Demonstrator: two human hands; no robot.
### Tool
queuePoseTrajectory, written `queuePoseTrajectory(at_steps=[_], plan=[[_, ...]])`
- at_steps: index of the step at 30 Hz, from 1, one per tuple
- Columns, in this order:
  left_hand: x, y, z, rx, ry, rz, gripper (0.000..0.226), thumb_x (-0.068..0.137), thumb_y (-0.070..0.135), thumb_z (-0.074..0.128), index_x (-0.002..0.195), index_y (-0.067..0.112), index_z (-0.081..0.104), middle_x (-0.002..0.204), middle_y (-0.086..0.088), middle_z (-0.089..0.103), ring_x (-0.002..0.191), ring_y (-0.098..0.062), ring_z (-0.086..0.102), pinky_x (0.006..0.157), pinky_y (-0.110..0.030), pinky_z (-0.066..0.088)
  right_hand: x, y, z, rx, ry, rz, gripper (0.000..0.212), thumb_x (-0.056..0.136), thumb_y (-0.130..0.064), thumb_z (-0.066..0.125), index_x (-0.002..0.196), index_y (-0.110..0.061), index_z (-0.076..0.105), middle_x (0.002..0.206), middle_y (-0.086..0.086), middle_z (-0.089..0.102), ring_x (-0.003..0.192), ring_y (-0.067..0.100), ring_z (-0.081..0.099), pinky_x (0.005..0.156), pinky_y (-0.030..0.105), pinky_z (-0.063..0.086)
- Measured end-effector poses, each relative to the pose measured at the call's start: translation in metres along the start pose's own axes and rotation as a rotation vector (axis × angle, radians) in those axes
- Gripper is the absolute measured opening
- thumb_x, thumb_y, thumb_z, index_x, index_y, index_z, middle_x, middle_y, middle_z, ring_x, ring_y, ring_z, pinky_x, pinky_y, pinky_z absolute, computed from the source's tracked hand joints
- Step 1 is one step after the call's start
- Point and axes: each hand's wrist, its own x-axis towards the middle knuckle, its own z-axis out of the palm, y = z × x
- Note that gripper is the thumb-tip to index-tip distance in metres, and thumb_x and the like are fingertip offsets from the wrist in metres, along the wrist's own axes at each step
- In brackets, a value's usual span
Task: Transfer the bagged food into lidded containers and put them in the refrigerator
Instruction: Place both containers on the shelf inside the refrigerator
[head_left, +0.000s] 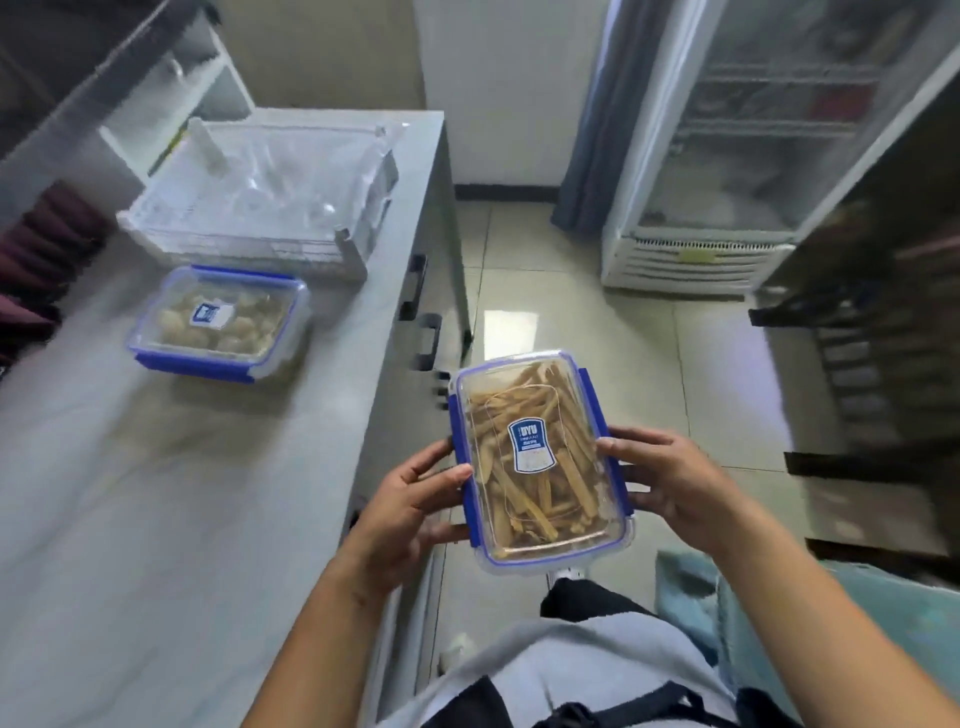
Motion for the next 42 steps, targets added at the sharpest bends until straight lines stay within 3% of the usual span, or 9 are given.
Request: queuePoseTrajectory(at_steps=[3,8,16,20,26,31,36,39,42], plan=[[0.045,0.027,0.052,0.099,-0.062,-0.018,0.043,0.091,0.005,0.063,0.13,0.022,0.059,0.113,-0.017,0.073,0.095,-0.027,0.073,0.071,-0.049,0.062,0.009,-0.016,-0.051,0.098,0.069,-0.019,0.026,0.085,-0.017,0.07,0.11,-0.011,0.075,0.102,0.011,0.075,0.085,0.024,0.071,0.072,0.04,0.058],[0.11,0.059,0.12,0.229,-0.122,-0.046,0.057,0.082,0.018,0.071,0.137,0.023,0.055,0.115,-0.016,0.072,0.106,-0.032,0.07,0.064,-0.039,0.063,0.034,-0.046,-0.12,0.206,0.121,-0.023,0.033,0.078,-0.031,0.069,0.103,-0.01,0.076,0.099,0.012,0.071,0.086,0.027,0.065,0.07,0.039,0.056],[0.199,0.104,0.177,0.241,-0.159,-0.085,0.044,0.083,0.022,0.069,0.126,0.026,0.065,0.111,-0.009,0.074,0.097,-0.024,0.07,0.062,-0.033,0.062,0.101,-0.1,-0.182,0.306,0.138,0.045,0.03,0.091,-0.031,0.059,0.107,-0.011,0.074,0.099,0.011,0.069,0.085,0.026,0.065,0.074,0.044,0.055],[0.265,0.138,0.189,0.233,-0.225,-0.114,0.036,0.091,0.024,0.061,0.126,0.026,0.068,0.12,-0.014,0.07,0.101,-0.023,0.067,0.076,-0.039,0.061,0.15,-0.141,-0.201,0.273,0.163,0.075,0.049,0.077,-0.041,0.067,0.111,-0.007,0.073,0.095,0.012,0.069,0.084,0.027,0.065,0.074,0.044,0.054],[0.369,0.203,0.214,0.259,-0.287,-0.125,0.035,0.094,0.023,0.057,0.128,0.022,0.067,0.124,-0.015,0.068,0.104,-0.022,0.067,0.091,-0.045,0.053,0.221,-0.22,-0.216,0.166,0.274,0.06,0.024,0.087,-0.023,0.071,0.109,-0.014,0.073,0.1,0.01,0.076,0.087,0.025,0.069,0.079,0.044,0.057],[0.436,0.259,0.239,0.218,-0.321,-0.154,0.031,0.091,0.026,0.057,0.118,0.021,0.073,0.125,-0.008,0.07,0.118,-0.019,0.063,0.106,-0.048,0.046,0.269,-0.274,-0.229,0.135,0.373,0.047,0.029,0.085,-0.021,0.074,0.114,-0.016,0.07,0.1,0.009,0.077,0.087,0.022,0.073,0.078,0.044,0.061],[0.491,0.298,0.264,0.138,-0.448,-0.247,0.038,0.086,0.035,0.066,0.122,0.026,0.07,0.129,-0.012,0.065,0.114,-0.03,0.062,0.104,-0.059,0.042,0.306,-0.311,-0.249,0.196,0.398,0.048,0.025,0.086,-0.02,0.073,0.111,-0.016,0.072,0.103,0.011,0.076,0.083,0.022,0.071,0.084,0.048,0.058],[0.523,0.313,0.276,0.153,-0.472,-0.255,0.04,0.086,0.037,0.064,0.125,0.027,0.067,0.122,-0.013,0.067,0.109,-0.031,0.064,0.098,-0.056,0.047,0.333,-0.33,-0.268,0.204,0.382,0.067,0.022,0.087,-0.019,0.072,0.109,-0.015,0.073,0.102,0.011,0.077,0.085,0.023,0.071,0.089,0.052,0.055],[0.553,0.328,0.289,0.225,-0.436,-0.247,0.046,0.083,0.04,0.068,0.127,0.027,0.064,0.121,-0.015,0.065,0.106,-0.033,0.063,0.098,-0.059,0.045,0.366,-0.35,-0.291,0.162,0.343,0.077,0.023,0.088,-0.02,0.071,0.111,-0.014,0.072,0.101,0.009,0.077,0.084,0.021,0.072,0.076,0.042,0.059]])
